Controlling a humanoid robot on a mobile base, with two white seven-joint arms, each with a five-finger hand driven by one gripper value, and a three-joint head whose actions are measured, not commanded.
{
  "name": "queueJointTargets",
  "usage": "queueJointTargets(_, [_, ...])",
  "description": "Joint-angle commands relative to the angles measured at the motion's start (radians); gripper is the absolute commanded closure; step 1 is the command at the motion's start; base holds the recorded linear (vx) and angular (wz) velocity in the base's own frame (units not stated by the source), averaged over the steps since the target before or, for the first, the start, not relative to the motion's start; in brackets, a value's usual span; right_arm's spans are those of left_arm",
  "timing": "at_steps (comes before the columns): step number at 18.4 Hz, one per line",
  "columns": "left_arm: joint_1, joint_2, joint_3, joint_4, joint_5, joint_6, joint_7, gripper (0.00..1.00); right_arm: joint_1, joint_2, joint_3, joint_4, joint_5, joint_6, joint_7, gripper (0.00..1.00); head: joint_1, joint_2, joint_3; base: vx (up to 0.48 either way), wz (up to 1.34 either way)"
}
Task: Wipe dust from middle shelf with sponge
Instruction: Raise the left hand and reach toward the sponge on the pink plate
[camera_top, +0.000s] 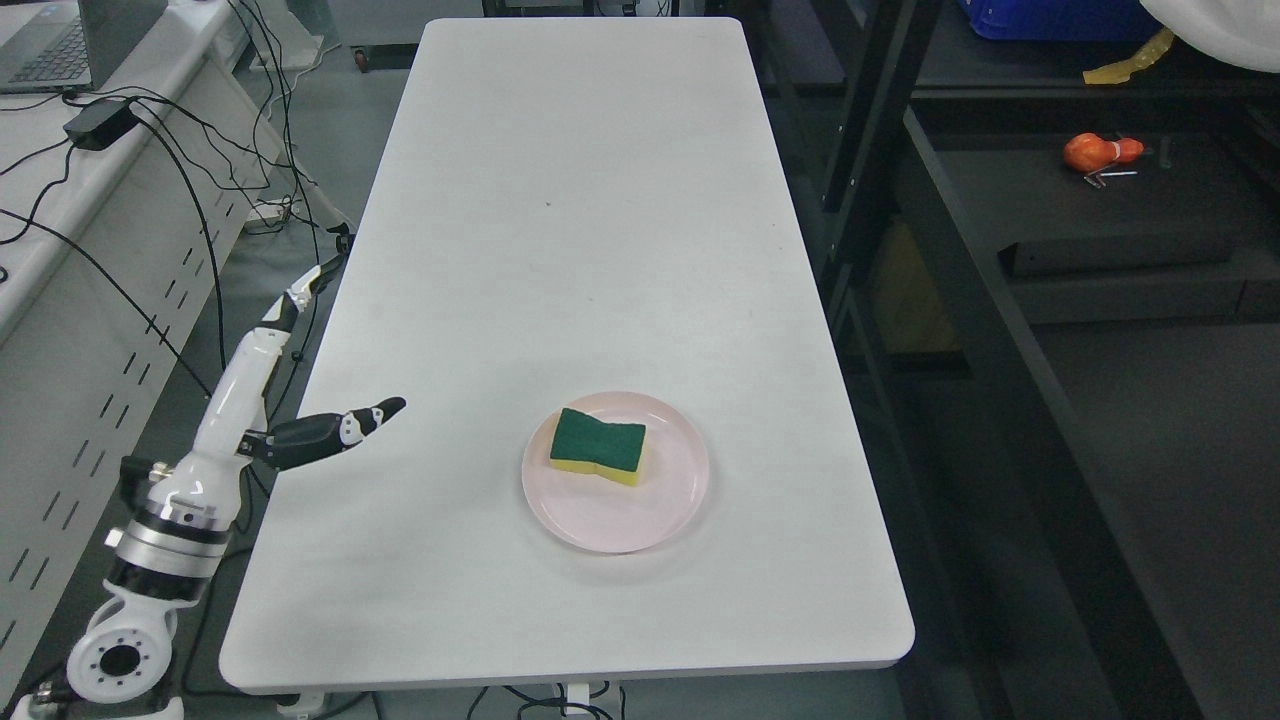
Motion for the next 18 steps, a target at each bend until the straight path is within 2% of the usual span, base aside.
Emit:
queueJointTargets(1, [-0.179, 0.073, -0.217, 0.069, -0.378, -0.083, -0.032, 0.01, 0.000, -0.017, -0.001, -0.017, 0.000, 0.001, 0.001, 0.00, 0.0000, 0.000, 0.000, 0.000, 0.00])
queueJointTargets(4, [-0.291, 0.110, -0.378, 0.107, -0.582, -0.116, -0.032, 0.02, 0.000, -0.017, 0.000, -0.017, 0.000, 0.001, 0.001, 0.00, 0.0000, 0.000, 0.000, 0.000, 0.00])
queueJointTargets(8, [-0.416, 0.103, -0.550, 0.207, -0.751, -0.116, -0.032, 0.02, 0.000, -0.017, 0.001, -0.017, 0.000, 0.001, 0.001, 0.00, 0.0000, 0.000, 0.000, 0.010, -0.01])
queueJointTargets(10, [-0.446, 0.093, -0.636, 0.230, -0.767, -0.116, -0.045, 0.03, 0.000, -0.017, 0.000, -0.017, 0.000, 0.001, 0.001, 0.00, 0.0000, 0.000, 0.000, 0.000, 0.00])
queueJointTargets(13, [-0.459, 0.092, -0.743, 0.209, -0.772, -0.119, -0.142, 0.05, 0.000, -0.017, 0.000, -0.017, 0.000, 0.001, 0.001, 0.00, 0.0000, 0.000, 0.000, 0.000, 0.00])
queueJointTargets(15, [-0.489, 0.090, -0.763, 0.146, -0.790, -0.119, -0.218, 0.06, 0.000, -0.017, 0.000, -0.017, 0.000, 0.001, 0.001, 0.00, 0.0000, 0.000, 0.000, 0.000, 0.00])
queueJointTargets(18, [-0.528, 0.104, -0.789, 0.104, -0.798, -0.119, -0.259, 0.06, 0.000, -0.017, -0.001, -0.017, 0.000, 0.001, 0.001, 0.00, 0.0000, 0.000, 0.000, 0.000, 0.00])
